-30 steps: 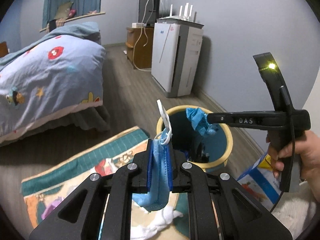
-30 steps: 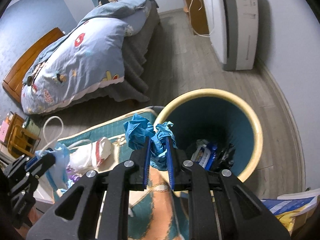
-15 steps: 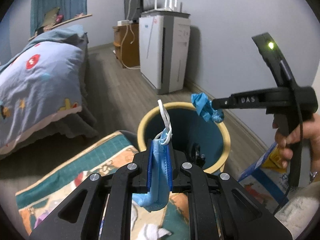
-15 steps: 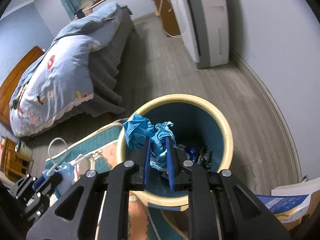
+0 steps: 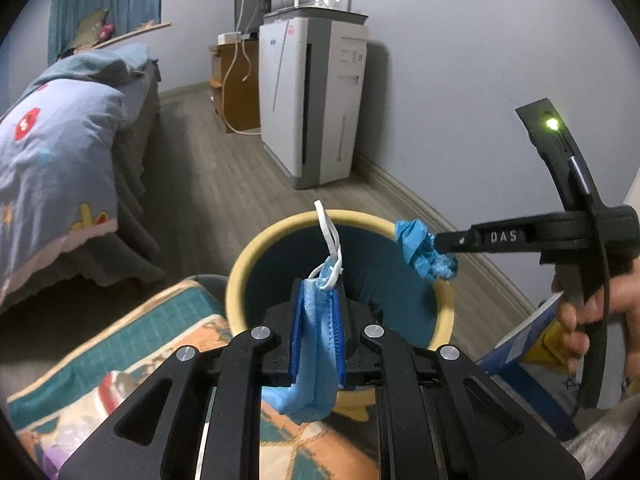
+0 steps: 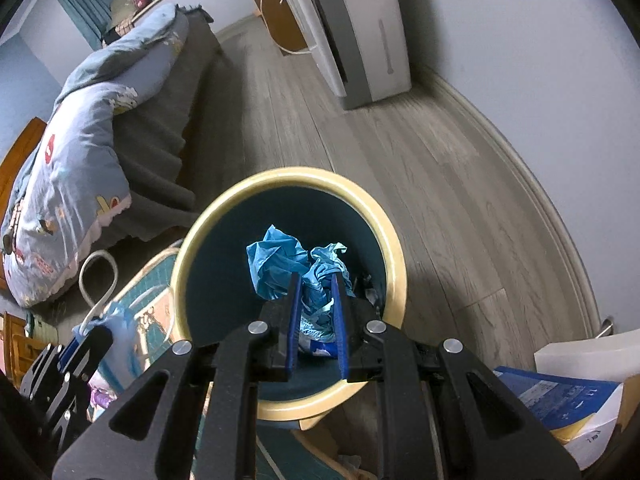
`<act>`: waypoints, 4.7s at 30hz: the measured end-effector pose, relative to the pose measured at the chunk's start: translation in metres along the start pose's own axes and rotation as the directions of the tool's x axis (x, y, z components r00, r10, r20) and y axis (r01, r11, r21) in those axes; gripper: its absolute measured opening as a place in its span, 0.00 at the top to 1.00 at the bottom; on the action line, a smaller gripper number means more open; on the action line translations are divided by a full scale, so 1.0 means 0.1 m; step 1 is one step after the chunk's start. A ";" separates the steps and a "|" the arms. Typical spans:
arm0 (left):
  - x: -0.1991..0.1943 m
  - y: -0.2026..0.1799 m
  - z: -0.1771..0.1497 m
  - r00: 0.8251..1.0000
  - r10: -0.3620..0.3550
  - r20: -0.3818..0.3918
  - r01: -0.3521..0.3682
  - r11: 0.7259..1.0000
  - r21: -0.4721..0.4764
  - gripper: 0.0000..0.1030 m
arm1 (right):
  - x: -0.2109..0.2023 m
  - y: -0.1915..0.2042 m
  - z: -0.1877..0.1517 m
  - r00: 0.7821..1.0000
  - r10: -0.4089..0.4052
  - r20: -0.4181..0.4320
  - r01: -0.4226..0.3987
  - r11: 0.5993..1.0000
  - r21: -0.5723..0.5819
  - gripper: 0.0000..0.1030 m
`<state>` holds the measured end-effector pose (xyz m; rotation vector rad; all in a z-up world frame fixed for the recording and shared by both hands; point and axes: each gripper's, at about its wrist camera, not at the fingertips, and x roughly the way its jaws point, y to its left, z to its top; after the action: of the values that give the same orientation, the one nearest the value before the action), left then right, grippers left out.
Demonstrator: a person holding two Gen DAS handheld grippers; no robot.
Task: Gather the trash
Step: 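Open both tools over the bin to drop the glove and mask, then move both tools back over the stool, then grasp the white tissue with the right tool, then carry the tissue toward the bin while the left tool grasps the COLTALIN box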
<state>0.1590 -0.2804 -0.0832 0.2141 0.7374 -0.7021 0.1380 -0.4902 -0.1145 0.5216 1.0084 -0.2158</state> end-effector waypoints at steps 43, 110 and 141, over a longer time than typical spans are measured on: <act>-1.77 0.97 -0.30 0.951 0.301 0.067 -0.289 0.946 -0.146 0.06 | -0.47 1.20 -0.16 0.987 0.090 0.130 -0.059 0.973 -0.225 0.06; -1.61 1.21 -1.73 0.921 0.319 -0.223 -0.333 0.943 -0.025 0.06 | -0.39 2.17 -1.37 0.988 0.071 -0.134 -0.123 0.894 -0.431 0.83; -0.71 0.95 -2.11 0.845 0.289 -0.451 -0.307 0.951 0.033 0.29 | -0.15 1.70 -1.08 0.961 0.203 -0.188 -0.242 0.945 -0.219 0.83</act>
<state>0.0694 -0.0852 -0.1943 0.4555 1.1344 -0.3352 0.1181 -0.2897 -0.0936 0.4318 1.1074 0.1538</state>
